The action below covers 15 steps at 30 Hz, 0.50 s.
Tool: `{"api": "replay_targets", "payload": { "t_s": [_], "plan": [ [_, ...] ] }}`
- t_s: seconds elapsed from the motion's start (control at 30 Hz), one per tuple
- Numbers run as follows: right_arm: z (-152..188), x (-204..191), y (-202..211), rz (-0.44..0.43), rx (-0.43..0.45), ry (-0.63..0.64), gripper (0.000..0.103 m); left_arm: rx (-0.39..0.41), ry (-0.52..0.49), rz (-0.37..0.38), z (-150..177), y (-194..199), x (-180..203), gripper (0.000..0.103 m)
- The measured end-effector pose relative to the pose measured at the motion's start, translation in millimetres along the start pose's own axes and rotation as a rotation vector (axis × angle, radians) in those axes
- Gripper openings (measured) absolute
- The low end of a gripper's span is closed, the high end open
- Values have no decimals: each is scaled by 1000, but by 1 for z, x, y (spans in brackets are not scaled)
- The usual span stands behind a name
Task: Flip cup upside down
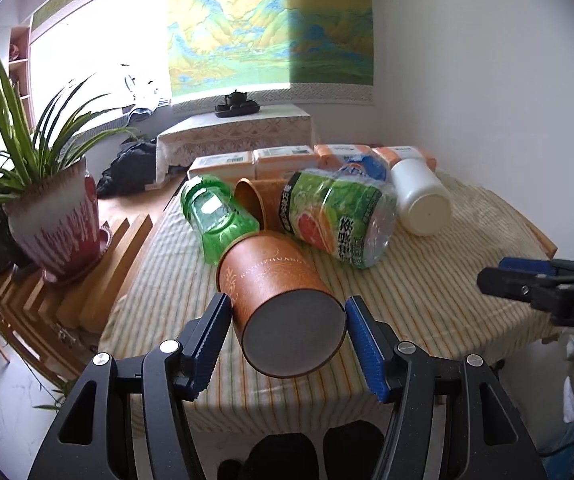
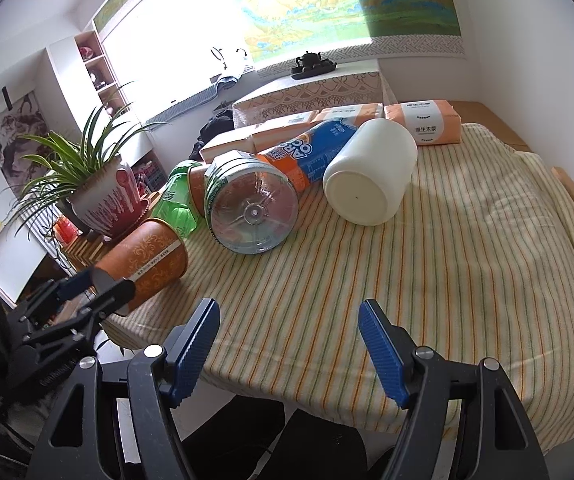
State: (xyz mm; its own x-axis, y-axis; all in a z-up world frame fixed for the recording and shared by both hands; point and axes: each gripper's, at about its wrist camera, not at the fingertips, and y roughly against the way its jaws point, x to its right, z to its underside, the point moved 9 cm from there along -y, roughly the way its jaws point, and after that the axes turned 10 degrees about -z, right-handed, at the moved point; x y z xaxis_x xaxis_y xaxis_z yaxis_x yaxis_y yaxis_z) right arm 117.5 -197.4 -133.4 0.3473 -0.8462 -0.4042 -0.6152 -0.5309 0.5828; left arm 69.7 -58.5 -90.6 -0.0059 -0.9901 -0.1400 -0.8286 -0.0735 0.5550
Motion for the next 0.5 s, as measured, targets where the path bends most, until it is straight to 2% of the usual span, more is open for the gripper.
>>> {"api": "replay_targets", "payload": {
  "t_s": [0.2,0.5],
  "plan": [
    [0,0,-1,-2,-1,-4,68,24,-45,21,-14,8,4,62],
    [-1,4,0,4,0,-17,68,-4,12,116,-30,-4,11,62]
  ]
}}
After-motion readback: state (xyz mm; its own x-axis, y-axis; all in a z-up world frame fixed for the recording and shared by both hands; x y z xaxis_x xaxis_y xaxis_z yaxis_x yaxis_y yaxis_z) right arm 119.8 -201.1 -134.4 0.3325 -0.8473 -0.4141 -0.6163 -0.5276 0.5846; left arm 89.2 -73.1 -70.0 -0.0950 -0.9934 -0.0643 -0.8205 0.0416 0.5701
